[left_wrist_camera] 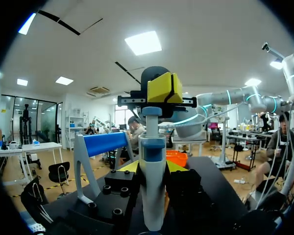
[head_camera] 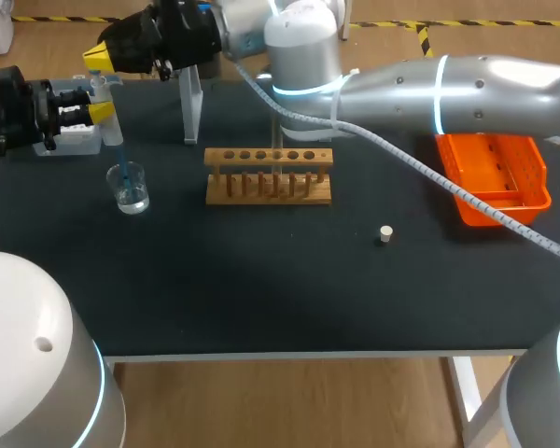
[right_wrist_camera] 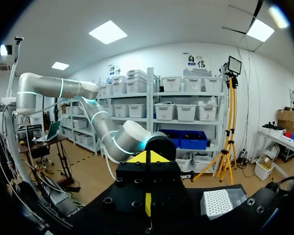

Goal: Invert the test tube, pick up the pipette, mount the tip to pipette, aspirate from beaker and dispense into the tube, eject the tip, return the pipette, and cap with the stopper.

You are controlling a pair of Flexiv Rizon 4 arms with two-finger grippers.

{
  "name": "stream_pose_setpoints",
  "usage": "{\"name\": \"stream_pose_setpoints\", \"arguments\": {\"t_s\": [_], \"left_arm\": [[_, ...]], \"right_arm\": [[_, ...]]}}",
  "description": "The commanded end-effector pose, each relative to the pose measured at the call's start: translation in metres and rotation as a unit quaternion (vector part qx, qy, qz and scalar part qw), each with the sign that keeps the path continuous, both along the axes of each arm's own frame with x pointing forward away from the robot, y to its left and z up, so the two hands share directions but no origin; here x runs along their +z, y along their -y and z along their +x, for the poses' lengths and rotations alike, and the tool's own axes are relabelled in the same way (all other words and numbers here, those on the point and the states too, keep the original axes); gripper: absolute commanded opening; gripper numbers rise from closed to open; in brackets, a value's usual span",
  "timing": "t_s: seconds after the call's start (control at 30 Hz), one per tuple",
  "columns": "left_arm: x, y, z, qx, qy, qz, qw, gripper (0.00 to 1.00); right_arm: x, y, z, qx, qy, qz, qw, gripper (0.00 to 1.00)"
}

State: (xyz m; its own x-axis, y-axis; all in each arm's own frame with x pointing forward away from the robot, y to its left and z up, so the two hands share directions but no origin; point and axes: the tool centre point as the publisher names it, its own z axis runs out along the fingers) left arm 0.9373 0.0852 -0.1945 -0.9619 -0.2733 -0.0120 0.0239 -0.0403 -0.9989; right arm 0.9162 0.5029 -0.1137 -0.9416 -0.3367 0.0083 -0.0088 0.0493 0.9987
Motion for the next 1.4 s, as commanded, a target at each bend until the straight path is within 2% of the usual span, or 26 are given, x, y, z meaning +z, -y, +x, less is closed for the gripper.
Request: {"name": "stream_pose_setpoints", "arguments": {"t_s": [0.03,1.4], "left_arm": [[0.0,0.0,0.001,-0.001,0.0,0.0,1.0,0.0],[0.0,0.0,0.001,-0.001,0.0,0.0,1.0,0.0]], "right_arm": [[-0.004,-0.008,0.006,-0.003,-0.002,0.001,1.0,0.0],[-0.023,-0.012,0.012,-0.019,-0.024,-0.002,1.0,0.0]]}}
